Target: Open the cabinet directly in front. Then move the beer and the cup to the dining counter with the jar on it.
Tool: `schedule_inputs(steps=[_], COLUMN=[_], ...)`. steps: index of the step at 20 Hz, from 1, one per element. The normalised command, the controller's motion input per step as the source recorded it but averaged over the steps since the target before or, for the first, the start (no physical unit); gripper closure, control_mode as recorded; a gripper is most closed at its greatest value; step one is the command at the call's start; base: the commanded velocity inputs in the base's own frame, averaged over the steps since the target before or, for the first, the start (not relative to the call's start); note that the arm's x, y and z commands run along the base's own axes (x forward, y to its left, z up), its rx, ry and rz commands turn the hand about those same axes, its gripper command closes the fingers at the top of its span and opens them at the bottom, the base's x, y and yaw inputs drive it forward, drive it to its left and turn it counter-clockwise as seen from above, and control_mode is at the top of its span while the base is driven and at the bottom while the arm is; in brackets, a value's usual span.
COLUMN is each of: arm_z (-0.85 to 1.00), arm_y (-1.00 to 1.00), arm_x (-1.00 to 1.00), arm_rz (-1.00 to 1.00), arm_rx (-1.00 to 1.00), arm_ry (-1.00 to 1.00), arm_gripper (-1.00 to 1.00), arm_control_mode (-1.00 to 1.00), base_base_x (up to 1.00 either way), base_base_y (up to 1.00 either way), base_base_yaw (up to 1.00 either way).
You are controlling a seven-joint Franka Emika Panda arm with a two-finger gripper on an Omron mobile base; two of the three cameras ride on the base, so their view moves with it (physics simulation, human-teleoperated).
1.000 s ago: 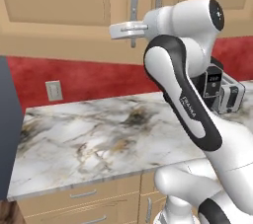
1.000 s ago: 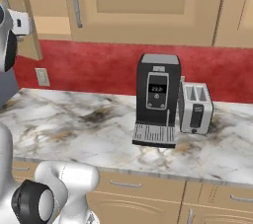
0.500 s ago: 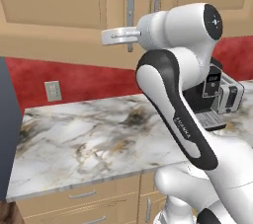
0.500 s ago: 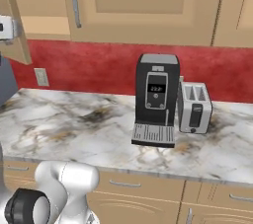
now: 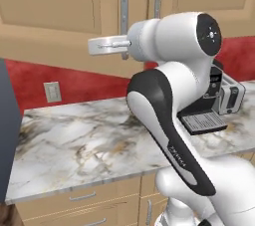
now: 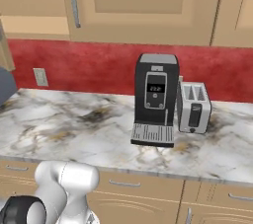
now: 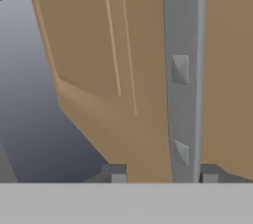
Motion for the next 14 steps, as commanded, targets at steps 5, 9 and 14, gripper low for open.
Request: schedule_inputs(steps=[5,9,14], arm_z=[-0.06,-0.12,-0.14], arm_y=[1.00,0.79,0.14], arm_x=[-0.44,-0.37,-0.21], arm_rz=[0.03,0.04,0.00], arm_rx=[-0.03,-0.05,-0.08], arm_ry=[0.00,-0.06,-0.21], arm_gripper=[1.00,1.00,-1.00], arm_control_mode=[-1.00,-1.00,-1.00], base_base_x=[0.00,0.00,0.00], base_base_y=[0.00,0.00,0.00], base_base_yaw=[0.00,0.00,0.00])
